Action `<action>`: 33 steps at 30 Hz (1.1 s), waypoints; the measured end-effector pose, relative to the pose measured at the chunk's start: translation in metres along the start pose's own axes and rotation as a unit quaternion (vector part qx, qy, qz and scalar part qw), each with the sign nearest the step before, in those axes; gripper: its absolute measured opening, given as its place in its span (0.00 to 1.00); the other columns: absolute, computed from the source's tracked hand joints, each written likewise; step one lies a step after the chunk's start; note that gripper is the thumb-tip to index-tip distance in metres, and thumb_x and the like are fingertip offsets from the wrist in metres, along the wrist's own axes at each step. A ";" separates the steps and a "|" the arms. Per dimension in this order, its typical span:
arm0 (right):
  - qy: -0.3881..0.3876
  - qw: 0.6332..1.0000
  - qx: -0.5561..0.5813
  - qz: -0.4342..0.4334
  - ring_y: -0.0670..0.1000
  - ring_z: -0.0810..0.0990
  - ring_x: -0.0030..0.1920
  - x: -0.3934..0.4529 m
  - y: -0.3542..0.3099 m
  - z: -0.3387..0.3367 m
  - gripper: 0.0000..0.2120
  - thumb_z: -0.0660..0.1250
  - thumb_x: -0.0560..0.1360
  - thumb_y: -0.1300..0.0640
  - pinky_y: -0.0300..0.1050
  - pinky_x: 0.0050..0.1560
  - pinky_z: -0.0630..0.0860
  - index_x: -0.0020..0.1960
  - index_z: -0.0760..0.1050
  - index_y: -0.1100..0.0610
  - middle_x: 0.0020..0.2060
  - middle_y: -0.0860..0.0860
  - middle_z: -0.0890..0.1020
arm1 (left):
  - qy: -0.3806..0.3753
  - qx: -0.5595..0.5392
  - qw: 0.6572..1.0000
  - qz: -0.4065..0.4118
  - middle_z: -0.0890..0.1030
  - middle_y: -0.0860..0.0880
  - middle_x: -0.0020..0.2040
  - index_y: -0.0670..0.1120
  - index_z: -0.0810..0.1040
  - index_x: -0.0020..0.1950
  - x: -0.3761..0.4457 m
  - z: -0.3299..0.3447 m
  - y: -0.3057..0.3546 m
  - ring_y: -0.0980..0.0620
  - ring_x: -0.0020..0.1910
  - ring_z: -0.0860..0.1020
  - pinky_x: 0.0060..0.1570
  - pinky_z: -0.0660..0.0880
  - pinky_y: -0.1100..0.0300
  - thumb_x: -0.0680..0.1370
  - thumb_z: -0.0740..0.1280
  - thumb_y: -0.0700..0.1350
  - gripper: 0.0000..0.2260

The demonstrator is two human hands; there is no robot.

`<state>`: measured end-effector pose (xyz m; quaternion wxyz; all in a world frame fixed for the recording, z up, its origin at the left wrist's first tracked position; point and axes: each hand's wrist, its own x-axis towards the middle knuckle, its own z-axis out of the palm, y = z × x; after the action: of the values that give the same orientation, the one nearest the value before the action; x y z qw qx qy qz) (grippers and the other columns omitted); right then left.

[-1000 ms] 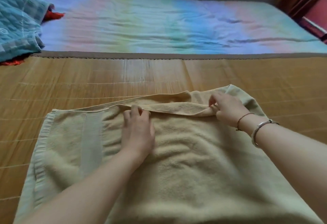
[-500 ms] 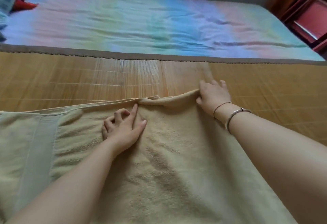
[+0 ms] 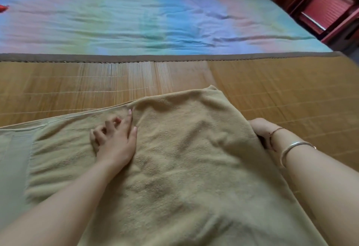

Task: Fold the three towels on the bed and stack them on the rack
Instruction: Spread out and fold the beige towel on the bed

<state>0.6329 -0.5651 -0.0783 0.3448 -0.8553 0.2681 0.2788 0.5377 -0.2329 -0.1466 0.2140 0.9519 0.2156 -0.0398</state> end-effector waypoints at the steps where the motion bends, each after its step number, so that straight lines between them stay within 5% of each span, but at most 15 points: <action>1: -0.047 0.999 0.000 -0.007 0.54 0.79 0.33 -0.006 0.005 0.000 0.12 0.63 0.78 0.55 0.44 0.35 0.76 0.42 0.76 0.63 0.33 0.55 0.80 | 0.009 0.012 1.000 0.013 0.53 0.54 0.66 0.69 0.50 0.74 -0.003 0.002 0.000 0.42 0.67 0.53 0.73 0.43 0.42 0.80 0.48 0.61 0.22; 3: -0.101 0.994 0.000 -0.042 0.49 0.77 0.31 -0.019 0.006 0.007 0.11 0.61 0.79 0.54 0.40 0.31 0.73 0.42 0.76 0.58 0.33 0.51 0.79 | 0.035 0.055 0.997 0.034 0.53 0.52 0.69 0.67 0.49 0.75 -0.007 0.008 -0.002 0.42 0.69 0.52 0.73 0.42 0.40 0.80 0.47 0.61 0.23; 6: -0.122 0.985 0.074 -0.100 0.47 0.76 0.46 -0.023 0.002 0.015 0.13 0.56 0.79 0.39 0.42 0.44 0.73 0.55 0.72 0.44 0.45 0.44 0.77 | 0.061 0.108 0.991 0.049 0.50 0.53 0.76 0.65 0.44 0.76 -0.009 0.021 -0.006 0.45 0.76 0.46 0.72 0.40 0.38 0.80 0.41 0.61 0.24; 8: -0.135 0.982 0.092 -0.099 0.49 0.79 0.47 -0.019 -0.005 0.018 0.18 0.58 0.77 0.37 0.44 0.48 0.77 0.56 0.75 0.49 0.48 0.48 0.79 | 0.061 0.125 0.989 0.054 0.47 0.55 0.79 0.63 0.41 0.77 -0.005 0.023 -0.009 0.46 0.78 0.43 0.71 0.40 0.36 0.80 0.38 0.61 0.24; 10: -0.135 0.983 0.048 -0.115 0.49 0.81 0.37 -0.017 -0.009 0.019 0.13 0.64 0.78 0.47 0.42 0.38 0.79 0.48 0.77 0.57 0.41 0.53 0.81 | 0.060 0.138 0.987 0.056 0.46 0.55 0.79 0.61 0.41 0.77 -0.003 0.025 -0.009 0.46 0.78 0.43 0.71 0.42 0.34 0.79 0.38 0.61 0.25; 15: 0.074 0.979 -0.009 -0.192 0.59 0.79 0.42 0.008 -0.011 0.021 0.18 0.63 0.79 0.52 0.49 0.40 0.73 0.44 0.79 0.68 0.36 0.61 0.80 | 0.060 0.136 0.987 0.054 0.43 0.57 0.78 0.62 0.38 0.76 -0.003 0.026 -0.010 0.47 0.78 0.43 0.70 0.41 0.35 0.76 0.34 0.62 0.27; 17: 0.197 0.958 -0.035 -0.206 0.58 0.72 0.39 0.021 -0.005 0.013 0.23 0.59 0.80 0.51 0.47 0.38 0.66 0.31 0.74 0.62 0.28 0.56 0.72 | 0.059 0.134 0.988 0.051 0.42 0.57 0.78 0.63 0.37 0.76 -0.003 0.025 -0.009 0.47 0.78 0.42 0.71 0.41 0.35 0.77 0.35 0.62 0.26; 19: 0.241 0.945 -0.075 -0.210 0.58 0.72 0.39 0.031 -0.001 0.011 0.25 0.57 0.80 0.49 0.46 0.41 0.66 0.26 0.67 0.56 0.28 0.54 0.71 | 0.063 0.132 0.988 0.045 0.42 0.57 0.78 0.63 0.37 0.76 -0.003 0.026 -0.009 0.47 0.78 0.42 0.71 0.41 0.35 0.79 0.37 0.61 0.24; 25: 0.126 0.977 -0.091 -0.146 0.60 0.78 0.52 0.030 0.019 -0.002 0.31 0.46 0.81 0.42 0.48 0.52 0.70 0.42 0.78 0.63 0.47 0.61 0.81 | 0.018 0.168 0.986 0.019 0.40 0.55 0.79 0.60 0.38 0.77 0.000 0.016 0.000 0.45 0.78 0.41 0.72 0.42 0.36 0.80 0.39 0.59 0.25; 29: 0.075 0.971 -0.153 -0.167 0.54 0.74 0.35 0.002 0.061 -0.009 0.30 0.48 0.79 0.37 0.46 0.40 0.68 0.29 0.68 0.56 0.31 0.53 0.76 | 0.043 0.023 0.999 0.013 0.47 0.52 0.79 0.51 0.48 0.79 -0.048 0.009 0.034 0.48 0.78 0.44 0.73 0.42 0.41 0.82 0.48 0.53 0.25; 33: 0.099 0.956 -0.175 -0.215 0.53 0.69 0.29 -0.014 0.093 -0.003 0.27 0.52 0.80 0.39 0.46 0.33 0.63 0.28 0.62 0.55 0.25 0.50 0.69 | -0.007 -0.005 1.000 0.029 0.38 0.53 0.78 0.50 0.40 0.79 -0.112 0.024 0.050 0.53 0.77 0.37 0.74 0.37 0.47 0.79 0.40 0.61 0.30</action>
<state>0.5635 -0.6212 -0.1088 0.2130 -0.9630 0.0572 0.1547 0.4579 -0.3281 -0.1299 0.2212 0.9564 0.1868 -0.0390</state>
